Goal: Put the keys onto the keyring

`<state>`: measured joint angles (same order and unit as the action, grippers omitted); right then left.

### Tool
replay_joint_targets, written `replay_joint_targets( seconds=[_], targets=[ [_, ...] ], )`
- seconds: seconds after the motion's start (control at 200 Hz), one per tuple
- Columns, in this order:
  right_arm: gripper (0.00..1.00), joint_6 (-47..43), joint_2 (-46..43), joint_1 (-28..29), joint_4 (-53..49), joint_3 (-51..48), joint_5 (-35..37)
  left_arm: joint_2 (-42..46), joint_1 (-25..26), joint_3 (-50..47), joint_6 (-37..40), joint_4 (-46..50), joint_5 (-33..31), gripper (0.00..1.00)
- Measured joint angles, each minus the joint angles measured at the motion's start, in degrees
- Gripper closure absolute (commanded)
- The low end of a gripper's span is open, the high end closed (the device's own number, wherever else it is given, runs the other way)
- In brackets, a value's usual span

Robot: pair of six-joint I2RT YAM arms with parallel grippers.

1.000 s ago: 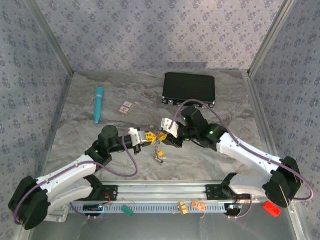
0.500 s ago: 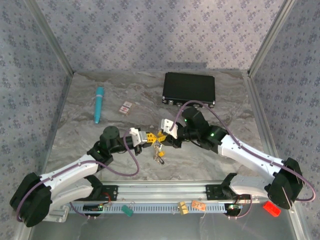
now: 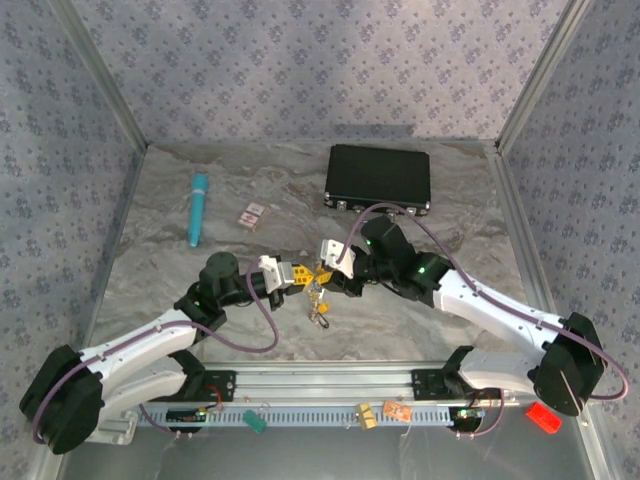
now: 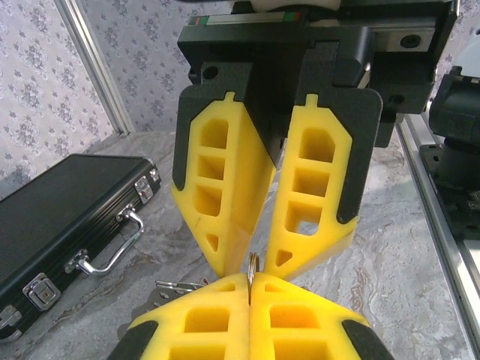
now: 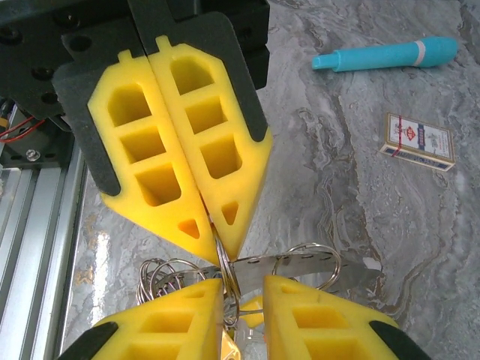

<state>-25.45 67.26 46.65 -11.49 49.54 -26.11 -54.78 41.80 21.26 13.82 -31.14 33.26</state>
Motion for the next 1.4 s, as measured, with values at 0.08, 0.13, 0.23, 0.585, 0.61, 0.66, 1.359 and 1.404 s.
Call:
replay_joint_targets(
  seconds=[0.08,0.13,0.23,0.585,0.61,0.66,1.359,1.404],
  targets=[
    [0.83,0.0,0.02,0.26,0.63,0.0,0.0,0.0,0.0,-0.02,0.0,0.0,0.28,1.0],
    [0.85,0.07,0.02,0.39,0.96,0.0,-0.02,0.0,0.0,0.0,0.0,-0.04,0.37,1.0],
    [0.92,0.22,0.02,0.44,1.11,-0.02,-0.26,0.0,0.0,0.0,0.0,-0.26,0.33,1.0],
    [1.0,-3.1,0.74,1.27,-4.9,2.56,2.19,0.52,0.02,1.44,2.86,5.49,-1.66,0.73],
    [1.0,-3.72,1.05,1.44,-6.23,3.43,2.89,0.59,0.0,1.88,3.19,6.69,-1.88,0.73],
    [1.0,-5.22,1.77,1.95,-8.72,5.22,4.57,0.63,0.02,2.93,4.37,9.03,-2.56,0.73],
    [0.76,-10.86,5.07,5.99,-14.82,10.38,11.58,-0.13,0.22,5.27,7.76,13.88,-0.68,1.0],
    [0.67,-10.64,4.35,5.81,-13.35,9.44,11.23,0.02,0.22,5.2,7.58,13.6,-0.7,1.0]
  ],
)
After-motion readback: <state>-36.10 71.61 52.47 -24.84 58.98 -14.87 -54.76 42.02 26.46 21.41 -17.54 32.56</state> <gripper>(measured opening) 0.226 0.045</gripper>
